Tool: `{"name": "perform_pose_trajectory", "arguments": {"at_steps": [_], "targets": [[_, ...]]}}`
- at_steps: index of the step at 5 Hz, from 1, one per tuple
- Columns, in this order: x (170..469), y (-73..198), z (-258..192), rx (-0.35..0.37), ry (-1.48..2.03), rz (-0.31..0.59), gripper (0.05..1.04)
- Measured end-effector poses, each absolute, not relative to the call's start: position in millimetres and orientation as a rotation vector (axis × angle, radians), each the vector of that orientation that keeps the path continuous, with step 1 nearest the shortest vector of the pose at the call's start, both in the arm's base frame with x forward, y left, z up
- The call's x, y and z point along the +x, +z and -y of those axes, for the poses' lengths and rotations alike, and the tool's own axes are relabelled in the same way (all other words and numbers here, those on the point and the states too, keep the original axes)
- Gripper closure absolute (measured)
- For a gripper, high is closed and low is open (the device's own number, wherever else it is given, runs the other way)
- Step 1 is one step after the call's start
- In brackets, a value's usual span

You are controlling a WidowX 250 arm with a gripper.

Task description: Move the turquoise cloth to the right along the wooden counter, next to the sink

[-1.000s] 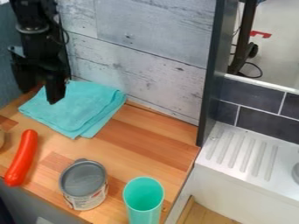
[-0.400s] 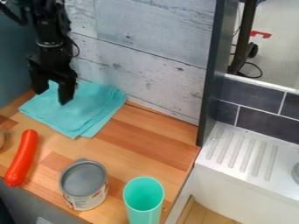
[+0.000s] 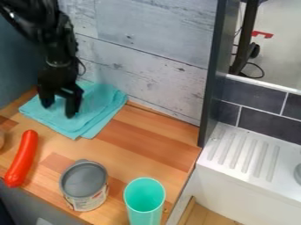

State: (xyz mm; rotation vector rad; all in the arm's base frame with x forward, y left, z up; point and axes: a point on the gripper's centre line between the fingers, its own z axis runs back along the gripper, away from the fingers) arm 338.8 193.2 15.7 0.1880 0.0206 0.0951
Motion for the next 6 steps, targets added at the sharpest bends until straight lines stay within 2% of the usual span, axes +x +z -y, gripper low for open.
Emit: {"name": "perform_pose_trajectory", "arguments": {"at_steps": [1, 2, 3, 5, 6], "targets": [[352, 12, -188, 0.194, 0.065, -0.011, 0.083], [362, 10, -169, 0.079, -0.046, 0.004, 0.083], [367, 8, -135, 0.027, -0.154, -0.036, 0.083], [371, 7, -75, 0.013, -0.287, -0.085, 0.083], [362, 8, -47, 0.006, -0.324, -0.123, 0.083]]}}
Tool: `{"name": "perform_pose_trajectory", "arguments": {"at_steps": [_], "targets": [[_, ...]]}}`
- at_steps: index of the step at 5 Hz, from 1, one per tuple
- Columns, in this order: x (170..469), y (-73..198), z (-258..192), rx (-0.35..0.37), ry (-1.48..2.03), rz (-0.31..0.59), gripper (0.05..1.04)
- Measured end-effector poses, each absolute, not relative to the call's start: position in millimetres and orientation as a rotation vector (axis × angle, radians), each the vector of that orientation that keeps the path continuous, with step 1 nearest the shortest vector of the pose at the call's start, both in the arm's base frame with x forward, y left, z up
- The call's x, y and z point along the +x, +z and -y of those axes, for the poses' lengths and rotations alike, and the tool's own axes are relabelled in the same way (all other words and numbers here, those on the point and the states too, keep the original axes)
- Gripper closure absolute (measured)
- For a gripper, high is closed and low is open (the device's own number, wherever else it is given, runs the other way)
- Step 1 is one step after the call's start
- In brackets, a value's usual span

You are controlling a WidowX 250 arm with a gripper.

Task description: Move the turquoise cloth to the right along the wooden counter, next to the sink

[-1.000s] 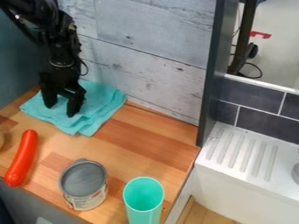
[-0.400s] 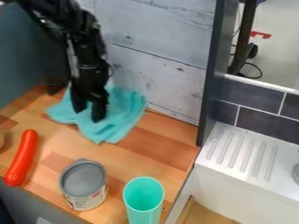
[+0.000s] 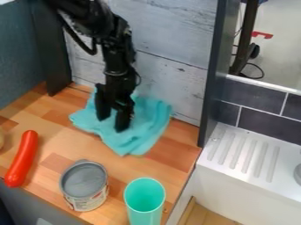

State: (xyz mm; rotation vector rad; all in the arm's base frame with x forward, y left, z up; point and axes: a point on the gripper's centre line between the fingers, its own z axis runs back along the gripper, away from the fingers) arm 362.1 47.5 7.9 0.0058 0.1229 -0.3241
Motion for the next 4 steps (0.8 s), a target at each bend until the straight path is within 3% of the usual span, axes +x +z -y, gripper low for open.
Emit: {"name": "perform_pose_trajectory", "arguments": {"at_steps": [2, 4], "targets": [[335, 9, -12, -0.059, -0.336, -0.179, 0.083], [331, 11, -11, -0.043, -0.273, -0.186, 0.083]]}}
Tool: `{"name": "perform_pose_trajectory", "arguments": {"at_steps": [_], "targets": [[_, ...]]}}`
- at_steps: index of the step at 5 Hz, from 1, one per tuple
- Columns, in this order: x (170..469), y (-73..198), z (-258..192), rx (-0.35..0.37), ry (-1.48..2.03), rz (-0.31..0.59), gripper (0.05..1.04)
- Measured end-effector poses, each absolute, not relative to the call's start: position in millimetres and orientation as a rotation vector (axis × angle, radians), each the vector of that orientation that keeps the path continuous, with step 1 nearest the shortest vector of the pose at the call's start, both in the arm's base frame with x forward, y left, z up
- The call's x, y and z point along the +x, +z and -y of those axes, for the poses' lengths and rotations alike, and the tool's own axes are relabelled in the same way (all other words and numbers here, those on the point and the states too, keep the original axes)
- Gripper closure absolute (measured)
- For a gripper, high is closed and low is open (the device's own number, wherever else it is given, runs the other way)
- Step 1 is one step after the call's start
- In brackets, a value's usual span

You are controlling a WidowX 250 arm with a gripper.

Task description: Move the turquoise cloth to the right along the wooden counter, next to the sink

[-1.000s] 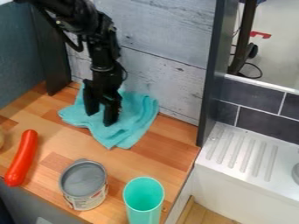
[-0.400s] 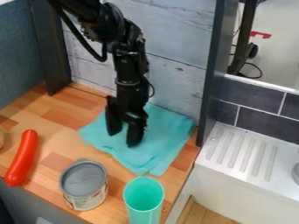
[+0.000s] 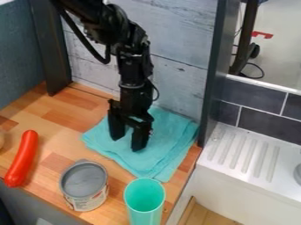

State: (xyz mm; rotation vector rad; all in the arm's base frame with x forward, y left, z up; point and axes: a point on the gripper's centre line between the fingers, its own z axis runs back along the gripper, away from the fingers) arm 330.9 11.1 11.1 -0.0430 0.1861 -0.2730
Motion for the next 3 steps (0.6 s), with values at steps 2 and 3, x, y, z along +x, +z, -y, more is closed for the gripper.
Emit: {"name": "perform_pose_trajectory", "arguments": {"at_steps": [2, 3], "targets": [[333, 82, -20, 0.023, -0.168, -0.062, 0.083], [321, 113, -27, 0.076, -0.128, -0.061, 0.083]]}}
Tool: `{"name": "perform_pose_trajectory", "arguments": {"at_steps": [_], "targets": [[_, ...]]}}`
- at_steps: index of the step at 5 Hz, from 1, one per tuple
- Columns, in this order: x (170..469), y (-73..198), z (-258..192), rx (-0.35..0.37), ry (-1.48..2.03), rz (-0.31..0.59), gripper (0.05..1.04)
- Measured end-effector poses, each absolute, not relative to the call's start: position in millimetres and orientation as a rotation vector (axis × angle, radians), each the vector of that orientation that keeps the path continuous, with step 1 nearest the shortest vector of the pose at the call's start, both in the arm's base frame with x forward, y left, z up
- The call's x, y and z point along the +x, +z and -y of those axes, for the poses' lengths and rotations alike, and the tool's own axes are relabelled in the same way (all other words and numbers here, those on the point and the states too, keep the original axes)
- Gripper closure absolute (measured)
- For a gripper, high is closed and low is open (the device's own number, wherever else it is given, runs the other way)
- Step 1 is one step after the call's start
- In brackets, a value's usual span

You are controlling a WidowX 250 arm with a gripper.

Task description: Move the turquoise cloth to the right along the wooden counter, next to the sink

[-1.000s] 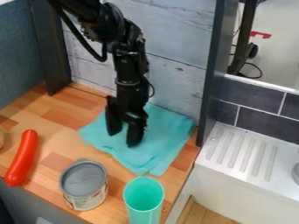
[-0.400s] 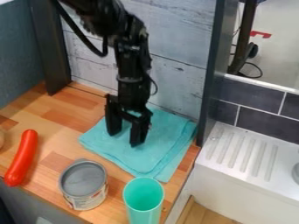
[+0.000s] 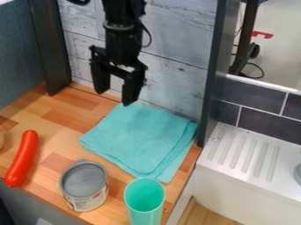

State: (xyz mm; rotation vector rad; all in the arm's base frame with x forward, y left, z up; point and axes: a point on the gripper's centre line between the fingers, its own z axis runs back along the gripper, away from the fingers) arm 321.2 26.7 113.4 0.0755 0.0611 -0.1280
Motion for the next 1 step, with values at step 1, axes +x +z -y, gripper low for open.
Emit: {"name": "perform_pose_trajectory", "arguments": {"at_steps": [1], "targets": [[303.8, 128.9, -28.3, 0.093, -0.091, -0.081, 0.083]]}}
